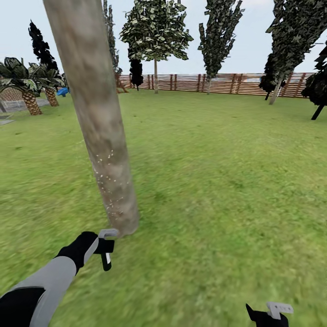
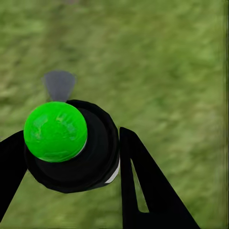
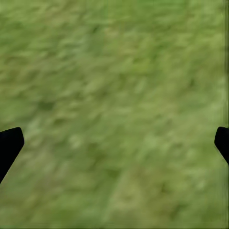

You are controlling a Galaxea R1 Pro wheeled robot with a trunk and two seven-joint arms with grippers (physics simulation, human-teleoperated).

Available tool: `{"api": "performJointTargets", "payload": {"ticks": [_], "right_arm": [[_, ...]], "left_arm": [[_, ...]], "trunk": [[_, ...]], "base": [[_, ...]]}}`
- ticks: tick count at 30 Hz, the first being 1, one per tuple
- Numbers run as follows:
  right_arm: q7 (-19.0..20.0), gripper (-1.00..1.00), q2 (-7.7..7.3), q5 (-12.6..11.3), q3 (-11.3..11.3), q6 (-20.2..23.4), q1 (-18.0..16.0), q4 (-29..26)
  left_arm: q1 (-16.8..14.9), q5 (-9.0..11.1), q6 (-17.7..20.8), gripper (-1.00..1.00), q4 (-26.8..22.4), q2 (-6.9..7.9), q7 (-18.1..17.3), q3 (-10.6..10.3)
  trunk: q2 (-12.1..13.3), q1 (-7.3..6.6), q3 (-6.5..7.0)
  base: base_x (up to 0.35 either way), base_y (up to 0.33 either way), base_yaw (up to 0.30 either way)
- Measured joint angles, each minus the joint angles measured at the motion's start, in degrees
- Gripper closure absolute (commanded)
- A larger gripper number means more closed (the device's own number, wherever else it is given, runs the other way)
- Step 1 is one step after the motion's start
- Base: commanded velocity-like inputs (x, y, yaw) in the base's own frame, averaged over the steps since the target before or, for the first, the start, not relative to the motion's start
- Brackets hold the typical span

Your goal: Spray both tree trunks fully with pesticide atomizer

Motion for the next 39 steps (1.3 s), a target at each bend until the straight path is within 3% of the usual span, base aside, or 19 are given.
{"api": "performJointTargets", "payload": {"ticks": [6, 11, 25, 39], "right_arm": [[0.0, -1.00, 0.00, 0.0, 0.0, 0.0, 0.0, 0.0], [0.0, -1.00, 0.00, 0.0, 0.0, 0.0, 0.0, 0.0], [0.0, -1.00, 0.00, 0.0, 0.0, 0.0, 0.0, 0.0], [0.0, -1.00, 0.00, 0.0, 0.0, 0.0, 0.0, 0.0]], "left_arm": [[0.0, 0.0, 0.0, 1.00, 0.1, -0.10, 0.0, 0.0], [0.0, -0.2, 0.0, 1.00, 0.1, -1.76, 0.1, 0.1], [0.0, -0.4, 0.0, 1.00, -0.1, -1.60, 0.1, 0.1], [0.1, -0.3, 0.0, 1.00, -0.3, -1.78, 0.1, 0.0]], "trunk": [[0.0, 0.00, 0.00], [0.0, 0.00, 0.00], [0.0, 0.00, 0.00], [0.0, 0.00, 0.00]], "base": [[0.165, -0.294, 0.001], [0.159, -0.294, 0.030], [0.153, -0.270, 0.232], [0.082, -0.066, 0.165]]}}
